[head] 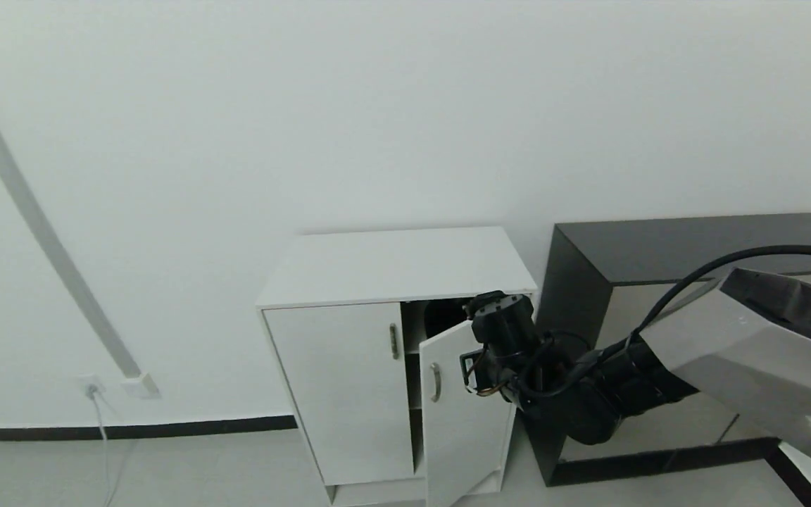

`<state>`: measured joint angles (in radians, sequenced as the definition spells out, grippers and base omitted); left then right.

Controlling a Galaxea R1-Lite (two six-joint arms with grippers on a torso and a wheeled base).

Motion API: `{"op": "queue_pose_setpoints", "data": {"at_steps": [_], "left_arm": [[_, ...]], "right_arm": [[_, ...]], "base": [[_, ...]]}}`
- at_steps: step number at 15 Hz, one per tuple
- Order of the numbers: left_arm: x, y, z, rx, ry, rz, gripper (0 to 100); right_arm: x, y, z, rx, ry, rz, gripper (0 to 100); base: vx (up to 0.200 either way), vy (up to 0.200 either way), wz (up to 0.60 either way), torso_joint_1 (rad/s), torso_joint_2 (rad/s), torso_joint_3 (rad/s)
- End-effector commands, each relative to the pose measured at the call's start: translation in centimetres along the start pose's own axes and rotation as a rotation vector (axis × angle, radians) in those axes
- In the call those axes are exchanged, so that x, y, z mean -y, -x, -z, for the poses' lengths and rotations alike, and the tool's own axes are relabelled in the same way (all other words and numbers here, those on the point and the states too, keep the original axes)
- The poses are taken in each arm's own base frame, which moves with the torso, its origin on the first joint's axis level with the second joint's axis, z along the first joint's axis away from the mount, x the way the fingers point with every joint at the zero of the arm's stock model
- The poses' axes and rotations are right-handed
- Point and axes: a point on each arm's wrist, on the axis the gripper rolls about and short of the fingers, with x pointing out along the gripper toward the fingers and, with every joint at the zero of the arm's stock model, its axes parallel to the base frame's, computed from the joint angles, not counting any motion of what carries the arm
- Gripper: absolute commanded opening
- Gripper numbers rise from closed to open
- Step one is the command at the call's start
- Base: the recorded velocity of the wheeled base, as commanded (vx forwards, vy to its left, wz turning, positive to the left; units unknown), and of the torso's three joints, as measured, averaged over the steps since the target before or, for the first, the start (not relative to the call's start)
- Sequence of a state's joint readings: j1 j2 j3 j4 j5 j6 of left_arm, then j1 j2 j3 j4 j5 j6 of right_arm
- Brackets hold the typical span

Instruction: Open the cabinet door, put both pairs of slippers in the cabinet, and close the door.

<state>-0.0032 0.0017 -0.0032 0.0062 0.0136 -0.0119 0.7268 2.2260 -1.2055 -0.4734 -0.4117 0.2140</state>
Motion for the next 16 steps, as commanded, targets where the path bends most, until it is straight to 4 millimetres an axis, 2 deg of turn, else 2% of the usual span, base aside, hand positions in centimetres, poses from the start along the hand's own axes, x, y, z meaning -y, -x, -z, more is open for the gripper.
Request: {"op": "queue_pose_setpoints", "data": {"at_steps": [1, 9, 12, 15, 16], "left_arm": [[0.0, 0.0, 0.0, -0.001, 0.0, 0.0, 0], [0.0, 0.0, 0.0, -0.001, 0.005, -0.002, 0], [0.0, 0.0, 0.0, -0.001, 0.005, 0.0, 0], [0.0, 0.0, 0.0, -0.001, 0.003, 0.0, 0], [0.0, 0.0, 0.0, -0.001, 0.005, 0.0, 0]], "right_arm": [[0.2, 0.4, -0.2, 0.018, -0.009, -0.018, 0], [0.6, 0.8, 1.7, 0.047, 0.034, -0.097, 0], [1.3, 2.5, 2.5, 0.077, 0.062, -0.2, 0], [1.7, 3.1, 3.3, 0.049, 0.08, -0.197, 0], [1.9, 3.3, 3.7, 0.038, 0.091, -0.195, 0]], "base": [[0.0, 0.0, 0.0, 0.0, 0.0, 0.0], [0.0, 0.0, 0.0, 0.0, 0.0, 0.0], [0.0, 0.0, 0.0, 0.0, 0.0, 0.0], [0.0, 0.0, 0.0, 0.0, 0.0, 0.0], [0.2, 0.0, 0.0, 0.002, 0.0, 0.002]]}}
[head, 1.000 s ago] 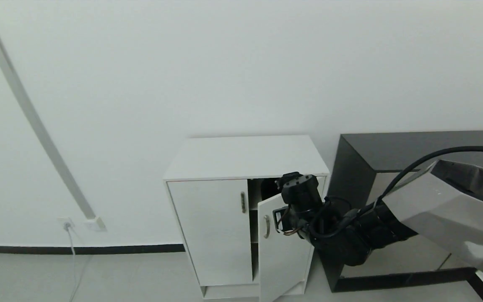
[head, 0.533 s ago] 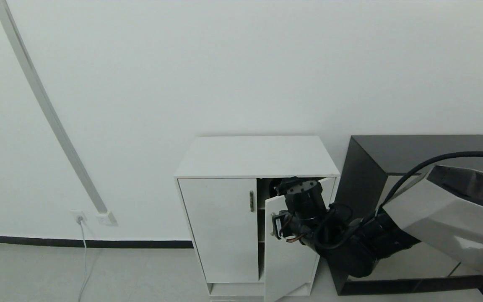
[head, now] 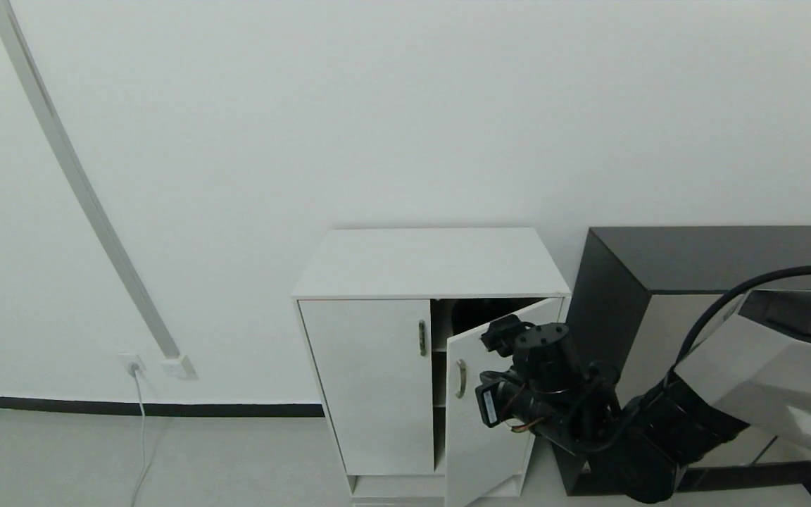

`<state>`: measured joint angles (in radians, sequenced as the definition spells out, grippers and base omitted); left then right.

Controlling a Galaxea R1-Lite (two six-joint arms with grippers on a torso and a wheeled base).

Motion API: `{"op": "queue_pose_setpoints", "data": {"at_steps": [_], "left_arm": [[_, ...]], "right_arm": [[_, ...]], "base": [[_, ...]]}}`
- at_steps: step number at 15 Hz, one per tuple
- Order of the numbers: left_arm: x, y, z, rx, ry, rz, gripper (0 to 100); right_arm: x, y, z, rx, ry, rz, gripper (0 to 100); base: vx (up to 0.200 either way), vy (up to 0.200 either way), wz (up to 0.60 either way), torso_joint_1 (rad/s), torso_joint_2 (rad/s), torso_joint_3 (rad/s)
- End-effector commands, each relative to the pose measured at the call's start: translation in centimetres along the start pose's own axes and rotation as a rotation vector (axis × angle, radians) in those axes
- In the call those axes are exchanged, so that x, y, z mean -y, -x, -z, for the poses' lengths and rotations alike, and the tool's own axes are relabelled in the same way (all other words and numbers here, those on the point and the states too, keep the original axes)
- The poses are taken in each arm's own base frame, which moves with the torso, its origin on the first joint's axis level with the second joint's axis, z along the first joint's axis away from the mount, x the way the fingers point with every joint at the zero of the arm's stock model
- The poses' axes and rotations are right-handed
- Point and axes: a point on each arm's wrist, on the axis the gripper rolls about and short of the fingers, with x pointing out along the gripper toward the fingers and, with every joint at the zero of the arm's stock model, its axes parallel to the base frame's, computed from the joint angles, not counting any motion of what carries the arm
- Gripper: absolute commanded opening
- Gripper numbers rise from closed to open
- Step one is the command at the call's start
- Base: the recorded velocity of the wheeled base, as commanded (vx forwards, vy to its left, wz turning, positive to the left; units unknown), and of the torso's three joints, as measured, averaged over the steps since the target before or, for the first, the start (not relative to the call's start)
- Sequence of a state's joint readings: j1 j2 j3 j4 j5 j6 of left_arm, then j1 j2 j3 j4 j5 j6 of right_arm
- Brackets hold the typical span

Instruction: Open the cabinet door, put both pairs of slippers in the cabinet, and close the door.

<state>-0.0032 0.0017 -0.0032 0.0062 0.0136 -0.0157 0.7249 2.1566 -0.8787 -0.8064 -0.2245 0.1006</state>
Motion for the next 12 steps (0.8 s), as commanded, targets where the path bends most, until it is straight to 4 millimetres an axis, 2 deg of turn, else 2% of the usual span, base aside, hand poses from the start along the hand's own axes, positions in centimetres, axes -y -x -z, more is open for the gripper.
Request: {"op": "queue_pose_setpoints", "data": {"at_steps": [1, 5, 7, 12], "left_arm": [[0.0, 0.0, 0.0, -0.001, 0.001, 0.0, 0], [0.0, 0.0, 0.0, -0.001, 0.0, 0.0, 0], [0.0, 0.0, 0.0, -0.001, 0.001, 0.0, 0], [0.0, 0.0, 0.0, -0.001, 0.001, 0.0, 0]], "right_arm": [[0.1, 0.5, 0.3, -0.013, 0.01, 0.0, 0], [0.0, 1.0, 1.7, -0.063, 0.04, -0.003, 0], [0.0, 0.9, 2.1, -0.078, 0.06, -0.004, 0], [0.0, -1.2, 2.6, -0.083, 0.054, 0.004, 0]], "base": [[0.2, 0.0, 0.0, -0.002, 0.0, 0.002], [0.2, 0.0, 0.0, 0.002, 0.0, 0.001], [0.0, 0.0, 0.0, 0.0, 0.0, 0.0], [0.0, 0.0, 0.0, 0.0, 0.0, 0.0]]}}
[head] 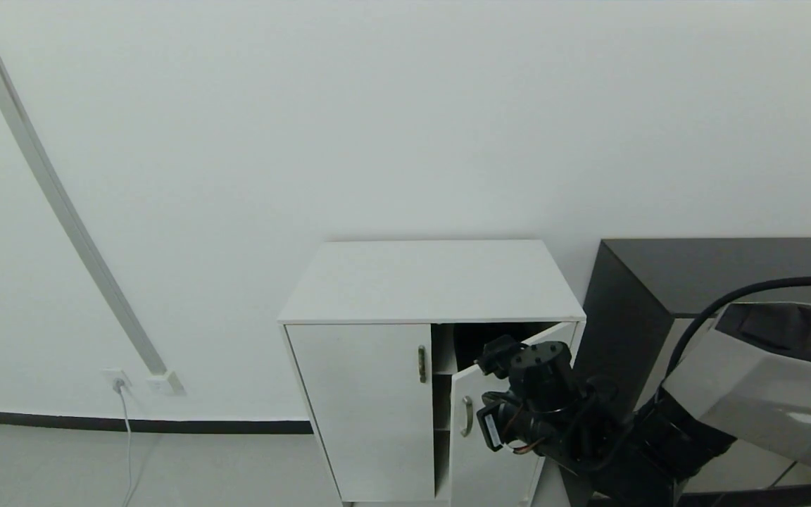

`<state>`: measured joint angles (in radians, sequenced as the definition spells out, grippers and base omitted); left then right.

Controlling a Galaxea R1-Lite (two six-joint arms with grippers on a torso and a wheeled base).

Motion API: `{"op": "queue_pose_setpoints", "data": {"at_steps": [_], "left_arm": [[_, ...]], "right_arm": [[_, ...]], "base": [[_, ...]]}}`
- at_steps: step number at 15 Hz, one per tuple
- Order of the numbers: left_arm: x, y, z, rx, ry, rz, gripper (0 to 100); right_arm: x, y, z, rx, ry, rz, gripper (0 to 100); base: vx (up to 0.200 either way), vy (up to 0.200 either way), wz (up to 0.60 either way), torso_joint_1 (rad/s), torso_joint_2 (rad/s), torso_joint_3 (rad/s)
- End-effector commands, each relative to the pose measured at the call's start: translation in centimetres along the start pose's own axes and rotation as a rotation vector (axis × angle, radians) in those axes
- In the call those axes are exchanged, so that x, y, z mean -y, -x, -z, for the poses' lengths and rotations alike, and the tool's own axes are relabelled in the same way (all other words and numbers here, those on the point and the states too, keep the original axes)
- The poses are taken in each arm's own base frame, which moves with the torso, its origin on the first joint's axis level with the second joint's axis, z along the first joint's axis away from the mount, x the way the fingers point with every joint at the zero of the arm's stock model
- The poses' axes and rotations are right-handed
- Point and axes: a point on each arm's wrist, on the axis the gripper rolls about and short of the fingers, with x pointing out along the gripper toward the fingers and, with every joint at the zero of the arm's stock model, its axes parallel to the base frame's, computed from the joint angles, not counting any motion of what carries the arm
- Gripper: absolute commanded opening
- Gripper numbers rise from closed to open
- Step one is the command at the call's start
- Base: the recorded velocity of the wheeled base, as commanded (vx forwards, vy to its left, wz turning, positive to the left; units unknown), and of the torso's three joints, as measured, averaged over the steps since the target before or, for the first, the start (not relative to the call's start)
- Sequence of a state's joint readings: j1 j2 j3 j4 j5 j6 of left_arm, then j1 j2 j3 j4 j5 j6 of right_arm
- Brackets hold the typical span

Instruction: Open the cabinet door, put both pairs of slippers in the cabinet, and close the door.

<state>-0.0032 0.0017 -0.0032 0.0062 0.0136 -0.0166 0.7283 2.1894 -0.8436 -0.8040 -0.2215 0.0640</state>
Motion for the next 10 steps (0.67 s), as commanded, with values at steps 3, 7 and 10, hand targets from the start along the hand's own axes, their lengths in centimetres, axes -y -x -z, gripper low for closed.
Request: {"op": "queue_pose_setpoints", "data": {"at_steps": [3, 7, 10], "left_arm": [[0.0, 0.0, 0.0, -0.001, 0.0, 0.0, 0], [0.0, 0.0, 0.0, -0.001, 0.0, 0.0, 0], [0.0, 0.0, 0.0, -0.001, -0.001, 0.0, 0]], "right_arm": [[0.4, -2.1, 0.6, -0.013, -0.013, 0.017, 0], [0.9, -3.8, 0.5, 0.002, -0.03, 0.035, 0], [1.1, -4.7, 0.4, 0.026, -0.04, 0.044, 0]], "base": [[0.0, 0.0, 0.0, 0.0, 0.0, 0.0], [0.0, 0.0, 0.0, 0.0, 0.0, 0.0], [0.0, 0.0, 0.0, 0.0, 0.0, 0.0]]}}
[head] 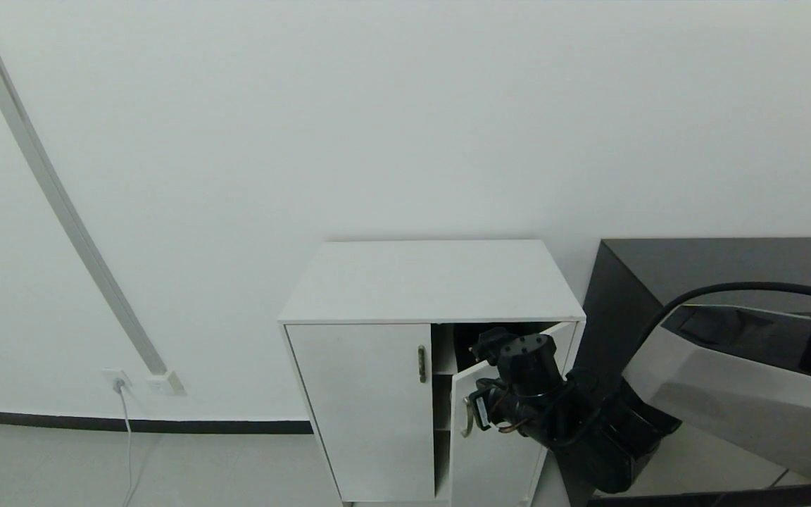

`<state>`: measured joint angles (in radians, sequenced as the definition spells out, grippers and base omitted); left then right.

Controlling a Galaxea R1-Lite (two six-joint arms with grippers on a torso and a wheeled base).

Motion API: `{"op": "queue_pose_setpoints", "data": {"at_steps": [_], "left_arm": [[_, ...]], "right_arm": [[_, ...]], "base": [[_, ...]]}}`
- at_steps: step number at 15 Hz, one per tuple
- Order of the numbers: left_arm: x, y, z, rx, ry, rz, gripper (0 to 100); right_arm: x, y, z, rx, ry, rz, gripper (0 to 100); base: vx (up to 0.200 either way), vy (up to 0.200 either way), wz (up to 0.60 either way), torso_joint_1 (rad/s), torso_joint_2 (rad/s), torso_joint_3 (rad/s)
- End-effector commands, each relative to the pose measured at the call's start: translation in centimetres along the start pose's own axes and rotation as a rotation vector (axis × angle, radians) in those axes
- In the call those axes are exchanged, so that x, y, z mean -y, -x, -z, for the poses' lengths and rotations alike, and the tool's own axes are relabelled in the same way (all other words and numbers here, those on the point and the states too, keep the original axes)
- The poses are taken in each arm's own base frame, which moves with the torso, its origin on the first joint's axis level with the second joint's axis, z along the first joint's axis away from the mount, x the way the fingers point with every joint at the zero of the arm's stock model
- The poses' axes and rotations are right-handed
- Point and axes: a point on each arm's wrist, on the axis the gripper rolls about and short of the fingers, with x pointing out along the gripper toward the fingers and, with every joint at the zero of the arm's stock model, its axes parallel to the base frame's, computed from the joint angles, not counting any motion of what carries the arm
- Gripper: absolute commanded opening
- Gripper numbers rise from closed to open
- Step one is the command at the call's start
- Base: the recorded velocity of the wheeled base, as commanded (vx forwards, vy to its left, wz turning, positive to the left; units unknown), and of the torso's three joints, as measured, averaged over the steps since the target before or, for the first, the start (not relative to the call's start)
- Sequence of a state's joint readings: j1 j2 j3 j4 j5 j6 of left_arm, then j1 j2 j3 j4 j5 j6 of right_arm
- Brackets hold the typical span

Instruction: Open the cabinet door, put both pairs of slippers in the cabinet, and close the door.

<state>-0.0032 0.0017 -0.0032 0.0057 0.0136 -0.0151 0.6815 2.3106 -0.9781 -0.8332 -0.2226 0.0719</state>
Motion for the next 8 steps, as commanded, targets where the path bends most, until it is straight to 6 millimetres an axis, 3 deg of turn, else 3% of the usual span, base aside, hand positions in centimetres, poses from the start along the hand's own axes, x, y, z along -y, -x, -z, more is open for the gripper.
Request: {"op": "queue_pose_setpoints", "data": {"at_steps": [1, 8], "left_arm": [[0.0, 0.0, 0.0, -0.002, 0.0, 0.0, 0], [0.0, 0.0, 0.0, -0.002, 0.0, 0.0, 0]], "right_arm": [[0.2, -1.2, 0.7, -0.005, -0.004, 0.012, 0], [0.7, -4.1, 0.7, 0.081, -0.033, 0.034, 0]], "base": [[0.0, 0.0, 0.0, 0.0, 0.0, 0.0], [0.0, 0.0, 0.0, 0.0, 0.0, 0.0]]}}
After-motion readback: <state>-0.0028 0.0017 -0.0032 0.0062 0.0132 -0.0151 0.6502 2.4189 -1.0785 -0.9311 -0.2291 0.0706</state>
